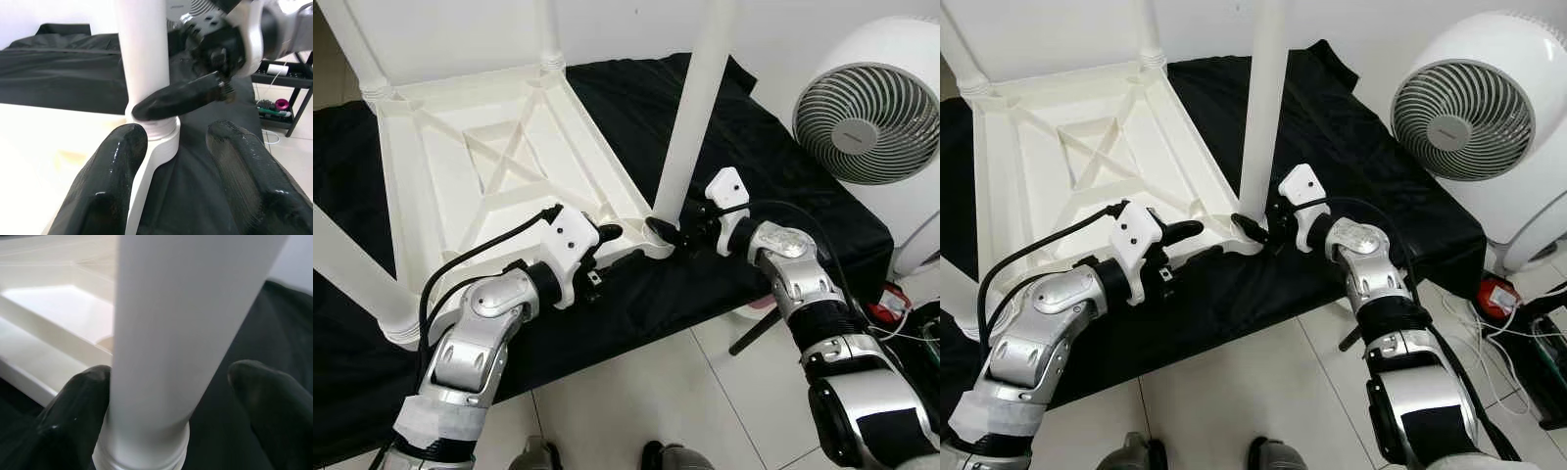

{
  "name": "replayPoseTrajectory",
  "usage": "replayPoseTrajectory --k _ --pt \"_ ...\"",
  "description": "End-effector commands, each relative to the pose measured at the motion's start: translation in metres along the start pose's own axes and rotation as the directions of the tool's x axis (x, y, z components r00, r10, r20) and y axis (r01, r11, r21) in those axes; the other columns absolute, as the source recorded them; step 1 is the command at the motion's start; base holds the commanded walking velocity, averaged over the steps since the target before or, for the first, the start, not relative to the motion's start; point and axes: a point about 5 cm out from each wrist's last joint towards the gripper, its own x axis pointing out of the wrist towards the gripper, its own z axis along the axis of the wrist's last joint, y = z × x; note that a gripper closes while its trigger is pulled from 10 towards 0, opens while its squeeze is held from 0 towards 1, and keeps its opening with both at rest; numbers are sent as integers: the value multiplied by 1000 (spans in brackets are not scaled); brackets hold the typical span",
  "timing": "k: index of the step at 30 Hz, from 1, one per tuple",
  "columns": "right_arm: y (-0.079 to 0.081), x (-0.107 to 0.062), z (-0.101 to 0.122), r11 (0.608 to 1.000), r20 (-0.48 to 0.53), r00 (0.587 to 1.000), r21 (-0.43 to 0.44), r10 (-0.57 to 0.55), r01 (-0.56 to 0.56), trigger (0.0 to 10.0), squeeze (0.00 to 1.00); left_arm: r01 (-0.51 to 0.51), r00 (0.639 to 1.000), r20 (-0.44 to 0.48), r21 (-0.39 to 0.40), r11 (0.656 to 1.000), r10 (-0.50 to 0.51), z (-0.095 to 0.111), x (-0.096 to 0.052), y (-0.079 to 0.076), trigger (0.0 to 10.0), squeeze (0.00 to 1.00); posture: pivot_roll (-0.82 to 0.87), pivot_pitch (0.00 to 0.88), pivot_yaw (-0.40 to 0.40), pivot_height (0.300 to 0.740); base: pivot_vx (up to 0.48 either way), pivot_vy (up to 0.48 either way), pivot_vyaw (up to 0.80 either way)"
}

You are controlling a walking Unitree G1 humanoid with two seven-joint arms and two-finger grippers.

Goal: Building children table

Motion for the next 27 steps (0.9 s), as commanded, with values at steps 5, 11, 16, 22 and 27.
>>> replayPoseTrajectory --k 5,11,16,22,27 --pt "13 3 -14 992 -11 994 69 111 -110 0 0 -62 998 -17 -6 998 62 -3 -1 3 10000 0 14 106 5 740 0 0 0" --pt "17 0 -24 991 -19 995 97 95 -93 0 0 -67 998 -18 -11 998 67 -4 -2 2 10000 0 14 100 -4 740 0 0 0" --pt "9 -3 -29 994 -47 997 92 -58 62 0 0 -62 998 -19 -16 998 62 -5 -1 0 10000 0 11 96 -4 740 0 0 0" --pt "10 -3 -31 977 -50 987 143 -150 156 0 0 -59 998 -22 -19 998 58 -6 -1 -2 10000 0 11 96 -7 740 0 0 0" --pt "11 -1 -27 930 -38 959 235 -280 281 0 0 -57 998 -14 -26 998 57 -6 -2 -3 10000 0 9 94 -9 740 0 0 0"
